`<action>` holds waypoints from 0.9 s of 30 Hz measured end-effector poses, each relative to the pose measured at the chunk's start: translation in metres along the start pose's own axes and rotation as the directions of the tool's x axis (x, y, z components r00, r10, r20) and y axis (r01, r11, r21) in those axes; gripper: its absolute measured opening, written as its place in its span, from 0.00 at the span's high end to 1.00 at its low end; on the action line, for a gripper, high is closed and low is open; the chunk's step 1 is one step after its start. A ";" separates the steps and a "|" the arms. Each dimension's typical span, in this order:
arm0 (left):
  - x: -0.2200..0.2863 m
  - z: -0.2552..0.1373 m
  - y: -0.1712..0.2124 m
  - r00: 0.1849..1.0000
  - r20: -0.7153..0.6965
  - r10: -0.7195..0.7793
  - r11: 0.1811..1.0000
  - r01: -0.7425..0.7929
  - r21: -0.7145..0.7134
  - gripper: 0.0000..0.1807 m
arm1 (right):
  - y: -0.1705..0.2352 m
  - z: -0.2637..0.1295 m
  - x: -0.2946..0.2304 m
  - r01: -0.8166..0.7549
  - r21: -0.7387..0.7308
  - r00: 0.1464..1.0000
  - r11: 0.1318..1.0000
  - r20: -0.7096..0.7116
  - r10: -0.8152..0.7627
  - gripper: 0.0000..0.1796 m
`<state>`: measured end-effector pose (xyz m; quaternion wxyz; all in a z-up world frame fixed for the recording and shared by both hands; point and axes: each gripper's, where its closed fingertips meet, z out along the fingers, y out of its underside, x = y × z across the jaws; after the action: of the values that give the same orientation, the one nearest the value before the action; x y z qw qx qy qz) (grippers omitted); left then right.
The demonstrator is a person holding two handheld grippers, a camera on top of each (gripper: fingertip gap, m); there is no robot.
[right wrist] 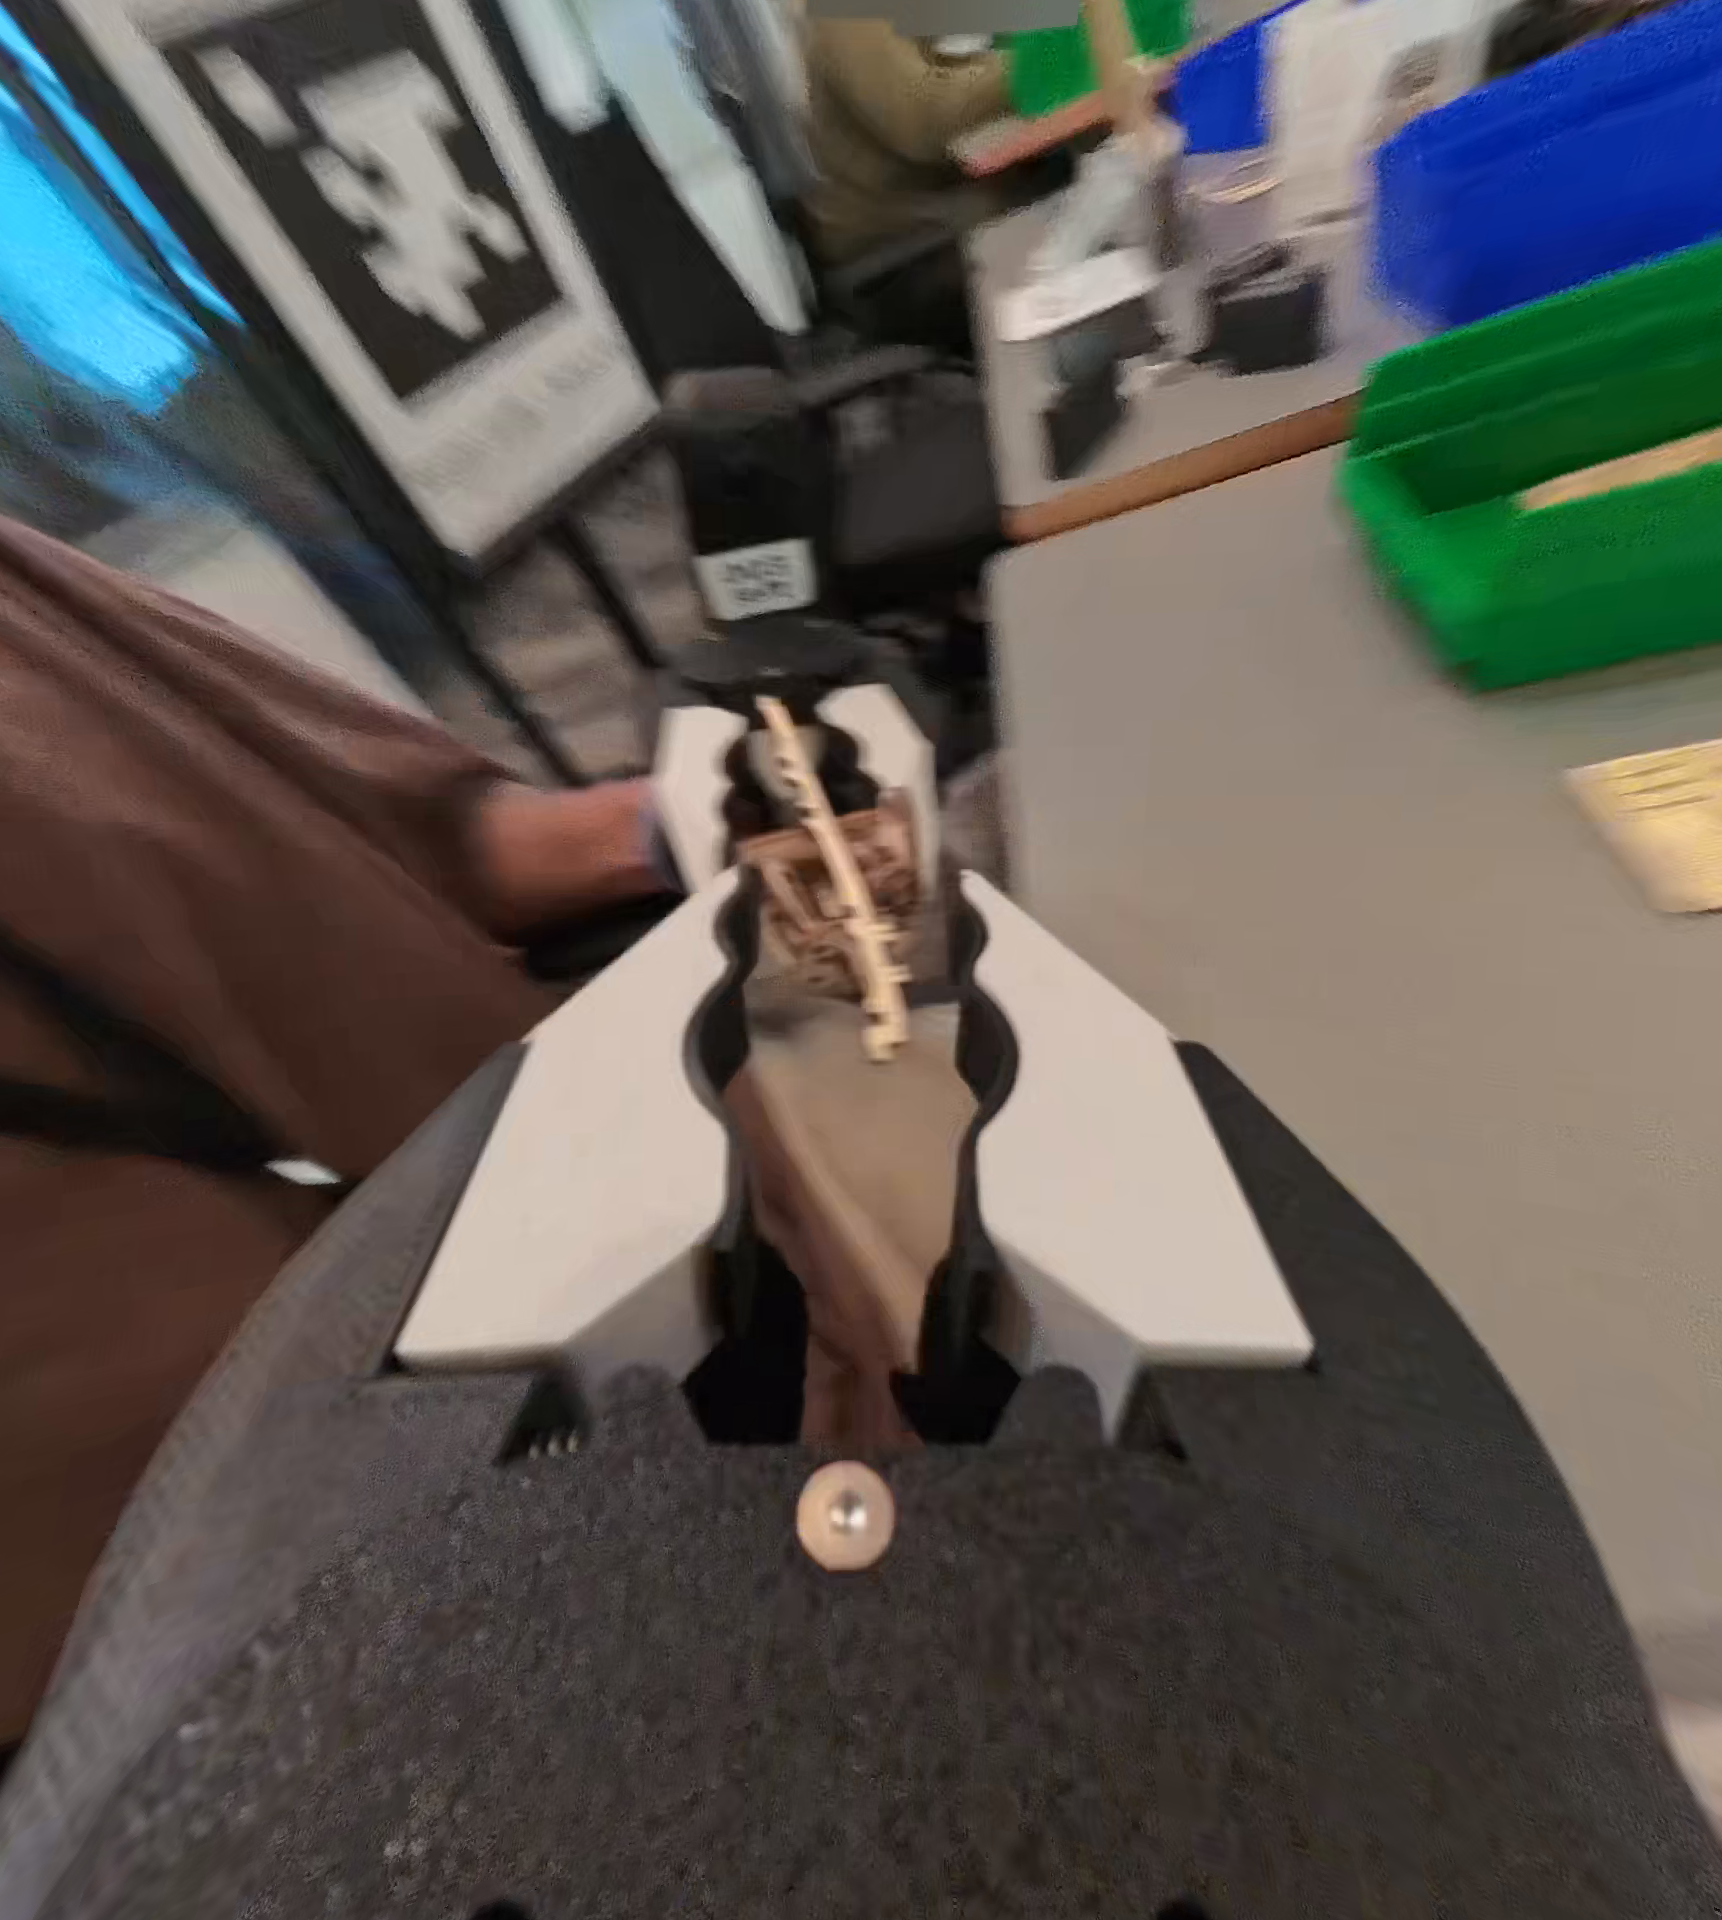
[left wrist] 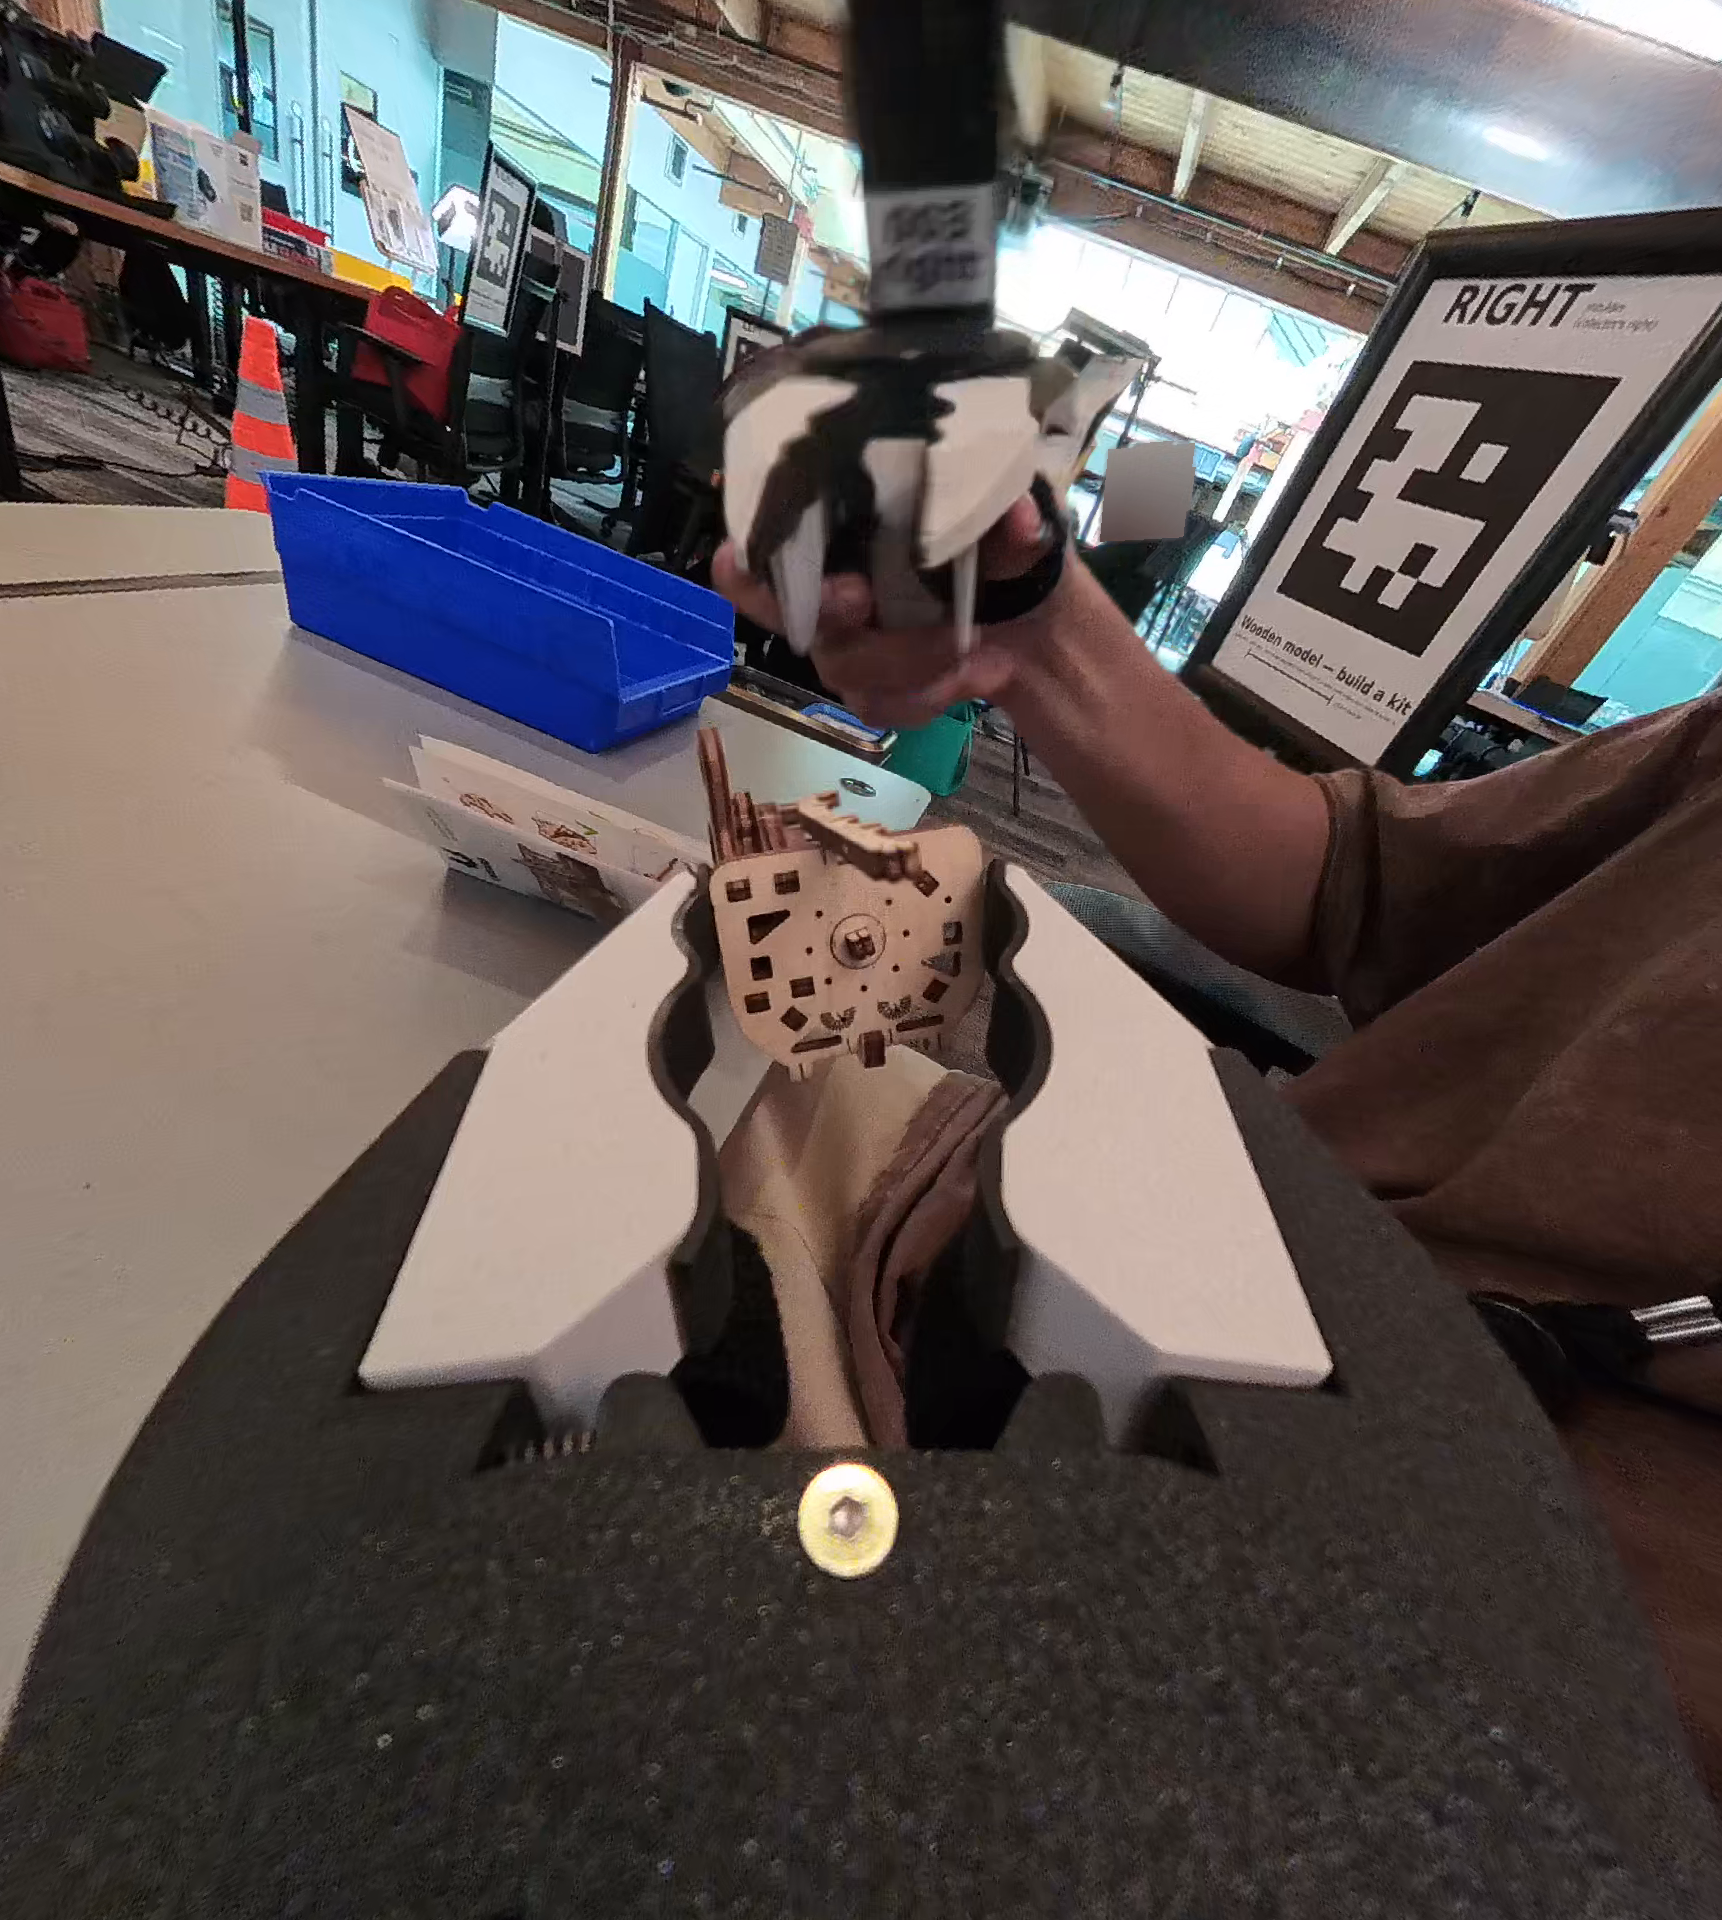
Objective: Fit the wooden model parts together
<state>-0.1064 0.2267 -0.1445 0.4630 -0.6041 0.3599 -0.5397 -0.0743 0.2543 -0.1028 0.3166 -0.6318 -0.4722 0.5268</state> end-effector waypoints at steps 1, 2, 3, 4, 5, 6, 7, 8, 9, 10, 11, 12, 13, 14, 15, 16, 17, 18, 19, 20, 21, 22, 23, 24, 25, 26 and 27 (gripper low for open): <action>0.000 0.001 0.000 1.000 -0.003 -0.004 1.000 0.004 -0.001 0.73 | 0.006 0.002 -0.002 -0.071 -0.006 0.995 0.997 0.075 0.071 0.80; 0.001 0.002 0.000 1.000 -0.007 -0.005 1.000 0.005 0.000 0.73 | 0.016 0.006 -0.001 -0.083 -0.042 0.993 0.996 0.079 0.086 0.78; 0.002 0.003 0.001 1.000 -0.011 -0.007 1.000 0.007 -0.002 0.73 | 0.028 0.011 0.000 -0.040 -0.085 0.998 0.996 0.042 0.044 0.79; 0.003 0.004 0.001 1.000 -0.014 -0.007 1.000 0.007 -0.003 0.73 | 0.035 0.016 0.002 0.019 -0.118 1.000 0.993 0.000 -0.019 0.80; 0.004 0.005 0.002 1.000 -0.017 -0.007 1.000 0.007 -0.005 0.73 | 0.039 0.020 0.004 0.055 -0.136 0.998 0.989 -0.036 -0.060 0.82; 0.005 0.006 0.002 1.000 -0.023 -0.010 1.000 0.010 -0.003 0.73 | 0.041 0.023 0.006 0.060 -0.136 0.997 0.989 -0.048 -0.067 0.84; 0.006 0.007 0.003 0.999 -0.030 -0.016 1.000 0.016 -0.004 0.73 | 0.042 0.024 0.008 0.039 -0.129 0.998 0.991 -0.035 -0.044 0.85; 0.006 0.008 0.005 0.999 -0.036 -0.021 1.000 0.020 -0.009 0.73 | 0.044 0.026 0.009 -0.016 -0.124 1.000 0.992 0.018 0.019 0.87; 0.007 0.010 0.007 0.999 -0.038 -0.020 1.000 0.020 -0.017 0.73 | 0.043 0.026 0.003 -0.097 -0.122 0.985 0.988 0.129 0.112 0.88; 0.007 0.011 0.009 0.999 -0.039 -0.019 0.999 0.018 -0.027 0.73 | 0.040 0.025 -0.003 -0.158 -0.127 0.956 0.979 0.229 0.184 0.93; 0.007 0.012 0.011 0.999 -0.041 -0.018 0.999 0.016 -0.035 0.73 | 0.041 0.025 -0.002 -0.175 -0.134 0.942 0.976 0.266 0.205 0.98; 0.007 0.013 0.012 0.999 -0.040 -0.016 0.999 0.014 -0.042 0.73 | 0.046 0.026 0.001 -0.156 -0.152 0.945 0.976 0.263 0.192 0.99; 0.007 0.014 0.013 0.999 -0.037 -0.013 0.999 0.011 -0.048 0.73 | 0.052 0.028 0.002 -0.144 -0.184 0.948 0.972 0.257 0.189 0.98; 0.007 0.014 0.014 0.999 -0.036 -0.011 0.998 0.009 -0.055 0.73 | 0.056 0.030 0.003 -0.146 -0.209 0.947 0.967 0.253 0.197 0.92; 0.008 0.014 0.015 0.999 -0.038 -0.009 0.998 0.007 -0.056 0.73 | 0.057 0.031 0.001 -0.144 -0.217 0.945 0.966 0.260 0.199 0.87; 0.006 0.014 0.014 0.999 -0.031 -0.009 0.999 0.008 -0.054 0.73 | 0.056 0.030 -0.001 -0.138 -0.219 0.941 0.966 0.274 0.196 0.85; 0.005 0.013 0.014 1.000 -0.025 -0.009 0.999 0.008 -0.051 0.73 | 0.055 0.030 -0.002 -0.130 -0.225 0.942 0.966 0.277 0.191 0.86; 0.004 0.013 0.013 1.000 -0.026 -0.014 0.999 0.013 -0.048 0.73 | 0.055 0.031 -0.002 -0.119 -0.237 0.945 0.964 0.271 0.184 0.86; 0.003 0.012 0.012 0.999 -0.029 -0.022 0.999 0.021 -0.044 0.73 | 0.056 0.032 -0.002 -0.110 -0.249 0.946 0.962 0.270 0.178 0.88; 0.002 0.012 0.012 0.999 -0.028 -0.028 0.999 0.027 -0.040 0.73 | 0.056 0.033 -0.004 -0.101 -0.259 0.944 0.961 0.280 0.174 0.94; 0.001 0.011 0.013 0.999 -0.022 -0.030 0.999 0.029 -0.045 0.73 | 0.056 0.032 -0.008 -0.091 -0.266 0.937 0.960 0.302 0.173 0.99; 0.000 0.011 0.013 0.999 -0.022 -0.030 0.998 0.029 -0.048 0.73 | 0.057 0.033 -0.007 -0.070 -0.269 0.944 0.961 0.293 0.151 0.98; -0.001 0.011 0.014 0.999 -0.017 -0.030 0.998 0.029 -0.050 0.73 | 0.057 0.033 -0.004 -0.050 -0.262 0.954 0.964 0.272 0.124 0.99; -0.001 0.010 0.013 1.000 -0.015 -0.027 0.999 0.027 -0.047 0.73 | 0.057 0.031 -0.002 -0.041 -0.258 0.959 0.965 0.260 0.110 0.99; -0.001 0.010 0.013 0.999 -0.014 -0.029 0.999 0.028 -0.045 0.73 | 0.055 0.029 0.000 -0.044 -0.248 0.962 0.968 0.252 0.108 0.99; -0.002 0.010 0.013 1.000 -0.007 -0.030 0.998 0.030 -0.047 0.73 | 0.053 0.027 0.002 -0.052 -0.232 0.963 0.971 0.245 0.110 0.99; -0.005 0.009 0.014 0.999 0.009 -0.032 0.998 0.033 -0.054 0.73 | 0.052 0.025 0.006 -0.060 -0.218 0.966 0.974 0.233 0.112 0.98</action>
<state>-0.0970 0.2285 -0.1596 0.4388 -0.6244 0.3628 -0.5347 -0.0844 0.2388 -0.1573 0.1648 -0.6122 -0.5322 0.5610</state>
